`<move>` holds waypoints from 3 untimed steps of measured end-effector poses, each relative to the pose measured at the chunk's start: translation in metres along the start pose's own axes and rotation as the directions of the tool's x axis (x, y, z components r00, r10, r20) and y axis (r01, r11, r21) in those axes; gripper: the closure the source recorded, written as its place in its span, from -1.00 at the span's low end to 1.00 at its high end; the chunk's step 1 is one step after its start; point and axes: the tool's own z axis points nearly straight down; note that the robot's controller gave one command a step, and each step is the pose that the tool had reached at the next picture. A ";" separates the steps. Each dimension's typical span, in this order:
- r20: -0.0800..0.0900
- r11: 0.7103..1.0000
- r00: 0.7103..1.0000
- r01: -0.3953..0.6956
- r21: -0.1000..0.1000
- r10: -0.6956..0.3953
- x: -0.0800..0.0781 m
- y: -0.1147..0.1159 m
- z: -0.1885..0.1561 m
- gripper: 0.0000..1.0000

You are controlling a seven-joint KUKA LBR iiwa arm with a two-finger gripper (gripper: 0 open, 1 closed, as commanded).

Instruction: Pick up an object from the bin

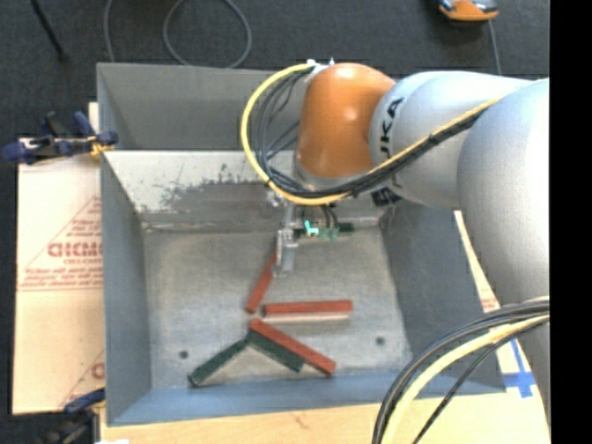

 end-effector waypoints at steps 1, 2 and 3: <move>0.003 0.810 0.810 0.587 0.004 -0.587 0.040 0.031 0.054 -1.00; 0.012 0.813 0.813 0.582 0.005 -0.582 0.037 0.031 0.051 1.00; 0.006 0.580 0.580 0.815 0.011 -0.815 0.015 0.083 0.052 1.00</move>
Offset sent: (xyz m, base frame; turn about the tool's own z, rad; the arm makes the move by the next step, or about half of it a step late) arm -0.0408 0.0307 -0.0542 -0.6273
